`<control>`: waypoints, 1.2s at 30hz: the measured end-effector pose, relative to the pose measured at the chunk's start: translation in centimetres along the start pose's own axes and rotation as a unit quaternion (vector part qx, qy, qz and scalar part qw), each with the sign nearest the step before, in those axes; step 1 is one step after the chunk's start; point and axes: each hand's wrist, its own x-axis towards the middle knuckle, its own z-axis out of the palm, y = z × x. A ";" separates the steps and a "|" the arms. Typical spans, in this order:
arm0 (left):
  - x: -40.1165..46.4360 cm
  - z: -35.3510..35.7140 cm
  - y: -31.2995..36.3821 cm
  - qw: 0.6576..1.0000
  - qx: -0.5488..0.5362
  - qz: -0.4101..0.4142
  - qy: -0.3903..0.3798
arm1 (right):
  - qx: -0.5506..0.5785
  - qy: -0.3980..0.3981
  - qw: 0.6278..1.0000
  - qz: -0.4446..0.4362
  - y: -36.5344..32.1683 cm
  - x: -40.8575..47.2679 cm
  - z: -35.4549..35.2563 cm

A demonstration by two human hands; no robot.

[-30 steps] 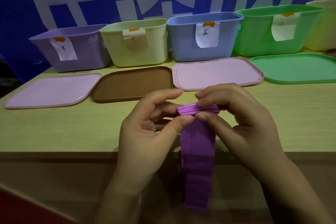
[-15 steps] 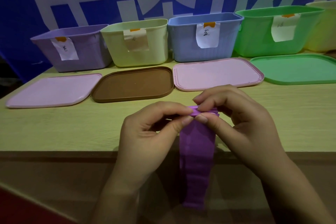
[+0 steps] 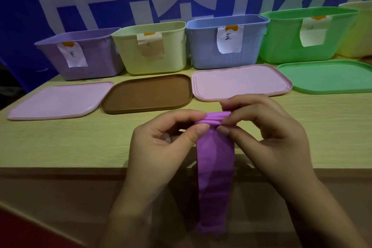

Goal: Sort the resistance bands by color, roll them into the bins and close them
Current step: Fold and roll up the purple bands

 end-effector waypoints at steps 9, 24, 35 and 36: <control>0.2 -0.5 -0.2 0.999 0.016 -0.001 -0.036 | 0.115 -0.017 0.987 0.109 -0.3 0.1 0.5; 1.1 -1.1 -1.1 0.974 -0.156 -0.146 -0.074 | 0.147 -0.015 0.983 0.111 0.3 -0.2 0.4; 0.1 -0.1 0.3 0.997 -0.028 -0.076 -0.009 | 0.005 -0.031 0.999 0.028 -0.5 -0.4 0.8; 0.0 -0.1 0.3 0.997 -0.025 -0.075 -0.013 | 0.010 -0.025 0.999 0.030 -0.5 -0.4 0.8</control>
